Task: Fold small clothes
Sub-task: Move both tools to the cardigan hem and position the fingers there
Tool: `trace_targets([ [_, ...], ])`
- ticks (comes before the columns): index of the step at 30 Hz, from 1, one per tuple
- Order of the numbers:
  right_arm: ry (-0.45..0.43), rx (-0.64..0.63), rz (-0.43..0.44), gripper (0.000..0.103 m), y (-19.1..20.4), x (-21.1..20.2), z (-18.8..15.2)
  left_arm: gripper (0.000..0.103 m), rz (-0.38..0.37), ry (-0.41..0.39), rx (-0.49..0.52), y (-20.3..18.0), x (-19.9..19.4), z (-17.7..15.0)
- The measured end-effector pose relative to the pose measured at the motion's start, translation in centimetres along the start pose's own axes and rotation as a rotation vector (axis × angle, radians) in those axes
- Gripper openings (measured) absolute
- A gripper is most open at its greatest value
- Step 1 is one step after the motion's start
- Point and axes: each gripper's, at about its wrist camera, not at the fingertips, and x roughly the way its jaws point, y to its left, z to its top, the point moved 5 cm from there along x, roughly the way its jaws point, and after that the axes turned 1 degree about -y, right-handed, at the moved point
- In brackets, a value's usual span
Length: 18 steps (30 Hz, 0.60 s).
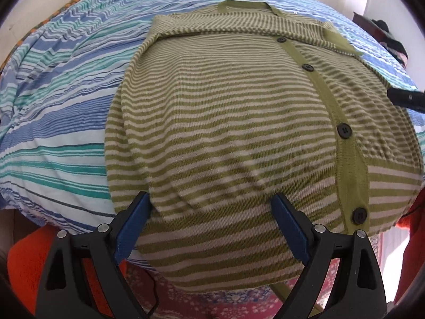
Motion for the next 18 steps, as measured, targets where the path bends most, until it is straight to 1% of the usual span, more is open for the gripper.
trace_targets([
  [2, 0.075, -0.047, -0.049, 0.072, -0.2, 0.6, -3.4, 0.090, -0.009, -0.015, -0.021, 0.7, -1.2, -0.5],
  [3, 0.077, -0.058, -0.064, 0.072, -0.3, 0.1, -4.5, 0.090, -0.012, -0.041, -0.044, 1.3, -2.1, -0.7],
  [5, 0.043, -0.070, -0.071, 0.072, -0.4, -2.0, -5.9, 0.092, -0.017, -0.092, -0.110, 2.8, -3.6, -0.8],
  [7, -0.005, -0.082, -0.087, 0.072, -0.4, -4.5, -6.7, 0.092, -0.028, -0.120, -0.187, 4.5, -4.0, -0.8],
  [9, -0.050, -0.109, -0.082, 0.072, 0.1, -6.3, -6.8, 0.092, -0.060, -0.112, -0.239, 5.6, -3.4, -0.6],
  [10, -0.070, -0.125, -0.076, 0.072, 0.6, -6.9, -6.6, 0.092, -0.052, -0.101, -0.245, 5.7, -2.8, -0.5],
  [12, -0.086, -0.145, -0.059, 0.072, 1.3, -6.9, -6.3, 0.092, -0.011, -0.071, -0.214, 5.3, -1.4, -0.3],
  [14, -0.063, -0.151, -0.062, 0.072, 1.7, -5.4, -6.7, 0.092, 0.036, -0.020, -0.163, 4.3, 0.0, -0.4],
  [15, -0.036, -0.153, -0.068, 0.072, 1.5, -4.3, -7.2, 0.092, 0.065, -0.005, -0.137, 3.9, 0.4, -0.4],
  [17, 0.054, -0.156, -0.099, 0.072, 1.1, -1.8, -9.0, 0.092, 0.099, -0.010, -0.104, 3.4, 0.3, -0.5],
  [18, 0.062, -0.166, -0.120, 0.073, 1.0, -1.2, -9.6, 0.092, 0.105, -0.013, -0.095, 3.3, 0.2, -0.6],
])
